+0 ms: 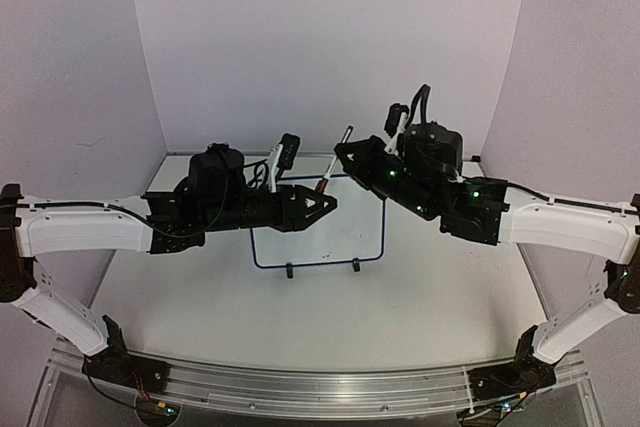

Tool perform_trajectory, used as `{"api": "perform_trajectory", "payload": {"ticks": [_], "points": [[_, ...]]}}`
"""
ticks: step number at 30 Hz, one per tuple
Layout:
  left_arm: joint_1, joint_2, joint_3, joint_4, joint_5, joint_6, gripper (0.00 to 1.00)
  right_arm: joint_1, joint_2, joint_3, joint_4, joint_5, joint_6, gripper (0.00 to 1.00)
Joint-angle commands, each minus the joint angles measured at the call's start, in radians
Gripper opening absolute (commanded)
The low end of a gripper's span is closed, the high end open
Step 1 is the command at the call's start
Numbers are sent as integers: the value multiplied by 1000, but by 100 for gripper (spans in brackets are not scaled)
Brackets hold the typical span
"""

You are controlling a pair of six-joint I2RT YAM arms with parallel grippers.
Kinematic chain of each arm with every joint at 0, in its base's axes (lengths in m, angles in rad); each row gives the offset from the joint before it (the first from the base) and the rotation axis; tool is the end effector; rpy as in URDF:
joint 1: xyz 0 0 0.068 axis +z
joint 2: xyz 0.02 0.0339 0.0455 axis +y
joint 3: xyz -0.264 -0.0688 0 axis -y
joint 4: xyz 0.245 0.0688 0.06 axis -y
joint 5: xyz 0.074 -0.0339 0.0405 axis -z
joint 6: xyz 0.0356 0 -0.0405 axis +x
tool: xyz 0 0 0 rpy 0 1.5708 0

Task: Write a sentence on the whiteboard
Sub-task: Pass from the right arm to the left

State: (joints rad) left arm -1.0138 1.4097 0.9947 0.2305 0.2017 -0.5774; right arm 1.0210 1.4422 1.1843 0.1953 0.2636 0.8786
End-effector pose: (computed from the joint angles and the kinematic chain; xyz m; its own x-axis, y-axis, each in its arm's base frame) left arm 0.1700 -0.2865 0.3102 -0.5920 -0.0610 -0.8036 0.7311 0.3789 -0.5674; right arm 0.1890 0.2906 0.3641 -0.5500 0.5250 -0.6495 -0.4135 0.5045 0.7579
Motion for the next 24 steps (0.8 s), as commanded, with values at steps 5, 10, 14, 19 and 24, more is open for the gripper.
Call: {"api": "perform_trajectory", "payload": {"ticks": [5,10,14,19,24], "points": [[3,-37,50,22,-78,26,37,3,13,29,18,-21,24,0],[3,-40,53,21,-95,29,32,3,27,36,13,-28,26,0],[3,-44,49,23,-100,27,20,3,28,34,6,-26,27,0],[6,-53,35,17,-114,25,0,3,22,32,-15,-16,10,2],[112,-73,11,-66,11,-35,0,-48,-47,62,-196,-21,-81,71]]}}
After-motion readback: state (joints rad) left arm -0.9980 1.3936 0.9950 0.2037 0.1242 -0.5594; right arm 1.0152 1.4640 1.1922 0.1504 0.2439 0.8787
